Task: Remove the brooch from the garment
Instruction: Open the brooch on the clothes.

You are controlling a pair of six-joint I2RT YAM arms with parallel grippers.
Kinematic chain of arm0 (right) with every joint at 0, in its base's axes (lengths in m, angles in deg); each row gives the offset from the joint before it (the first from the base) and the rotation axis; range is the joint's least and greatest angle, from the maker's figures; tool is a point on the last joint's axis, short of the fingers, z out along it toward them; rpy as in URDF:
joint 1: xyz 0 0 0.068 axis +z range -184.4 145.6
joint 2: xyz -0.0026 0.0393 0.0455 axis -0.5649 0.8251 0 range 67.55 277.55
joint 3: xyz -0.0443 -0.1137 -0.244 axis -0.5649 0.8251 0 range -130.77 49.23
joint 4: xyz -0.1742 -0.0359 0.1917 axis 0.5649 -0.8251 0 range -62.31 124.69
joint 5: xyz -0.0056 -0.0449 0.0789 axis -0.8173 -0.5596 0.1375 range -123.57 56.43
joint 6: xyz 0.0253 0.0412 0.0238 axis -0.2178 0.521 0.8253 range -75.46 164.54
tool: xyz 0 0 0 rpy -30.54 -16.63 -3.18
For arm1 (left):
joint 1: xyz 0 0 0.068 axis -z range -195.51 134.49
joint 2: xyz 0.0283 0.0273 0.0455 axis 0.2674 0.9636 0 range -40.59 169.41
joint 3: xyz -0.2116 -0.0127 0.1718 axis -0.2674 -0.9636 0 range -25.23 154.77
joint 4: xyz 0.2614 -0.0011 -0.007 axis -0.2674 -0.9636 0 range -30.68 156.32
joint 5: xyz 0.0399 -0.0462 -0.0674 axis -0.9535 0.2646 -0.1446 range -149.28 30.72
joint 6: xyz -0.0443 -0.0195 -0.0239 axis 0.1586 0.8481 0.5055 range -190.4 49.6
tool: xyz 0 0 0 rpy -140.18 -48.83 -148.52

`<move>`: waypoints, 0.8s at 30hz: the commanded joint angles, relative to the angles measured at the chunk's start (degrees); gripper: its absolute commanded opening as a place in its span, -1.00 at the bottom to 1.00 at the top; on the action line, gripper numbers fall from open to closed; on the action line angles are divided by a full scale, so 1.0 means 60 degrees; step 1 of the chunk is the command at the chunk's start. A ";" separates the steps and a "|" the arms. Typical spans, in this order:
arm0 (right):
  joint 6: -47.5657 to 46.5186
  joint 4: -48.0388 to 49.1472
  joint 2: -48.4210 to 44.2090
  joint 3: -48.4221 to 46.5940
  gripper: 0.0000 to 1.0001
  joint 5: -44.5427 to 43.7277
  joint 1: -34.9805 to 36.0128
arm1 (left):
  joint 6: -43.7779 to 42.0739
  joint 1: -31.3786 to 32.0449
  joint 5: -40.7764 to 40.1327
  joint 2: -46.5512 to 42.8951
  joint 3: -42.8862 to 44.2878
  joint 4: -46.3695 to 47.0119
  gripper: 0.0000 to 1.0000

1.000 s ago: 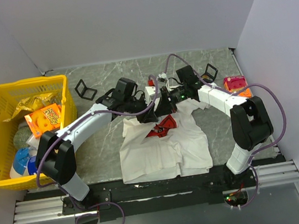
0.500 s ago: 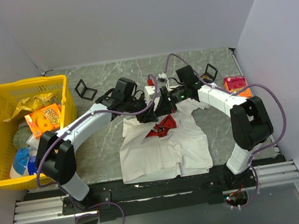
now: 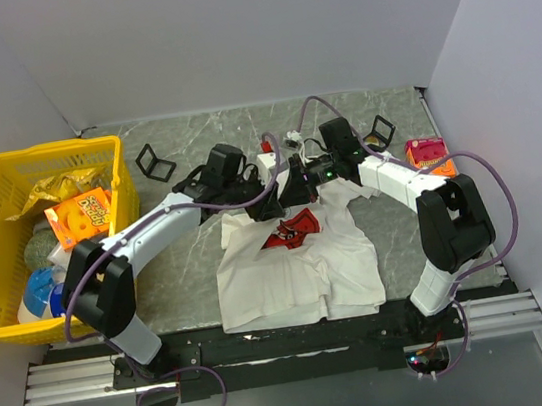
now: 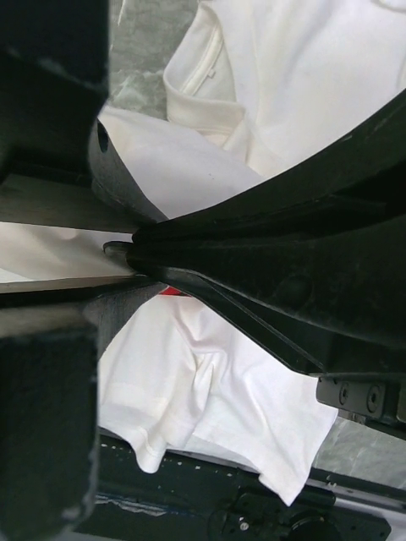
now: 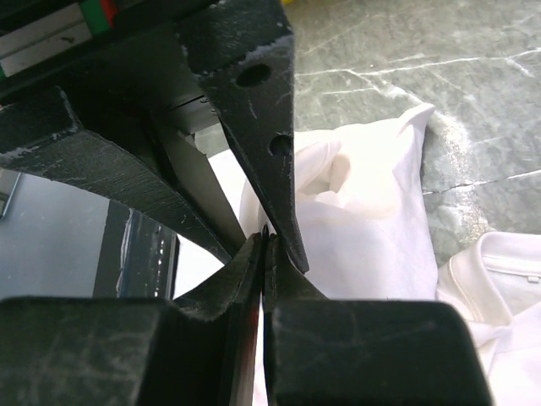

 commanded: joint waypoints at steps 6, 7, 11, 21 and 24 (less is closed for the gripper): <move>0.0331 -0.0003 -0.0330 -0.0218 -1.00 0.0584 0.0137 | -0.0298 0.0005 -0.0867 -0.0831 -0.0280 0.0789 -0.25; 0.0287 -0.0076 -0.0345 -0.0233 -1.00 0.0599 0.0123 | -0.0342 -0.0010 -0.0780 -0.0889 -0.0280 0.0759 -0.21; 0.0111 -0.0281 -0.0360 -0.0292 -1.00 0.0643 0.0108 | -0.0518 -0.0127 -0.0370 -0.0977 -0.0192 0.0569 -0.15; 0.0008 -0.0428 -0.0301 -0.0351 -1.00 0.0701 0.0108 | -0.1192 -0.0347 0.0831 -0.1314 -0.0118 -0.0032 -0.07; 0.0023 -0.0443 -0.0287 -0.0380 -1.00 0.0687 0.0108 | -0.1309 -0.0376 0.0949 -0.1329 -0.0177 -0.0120 -0.03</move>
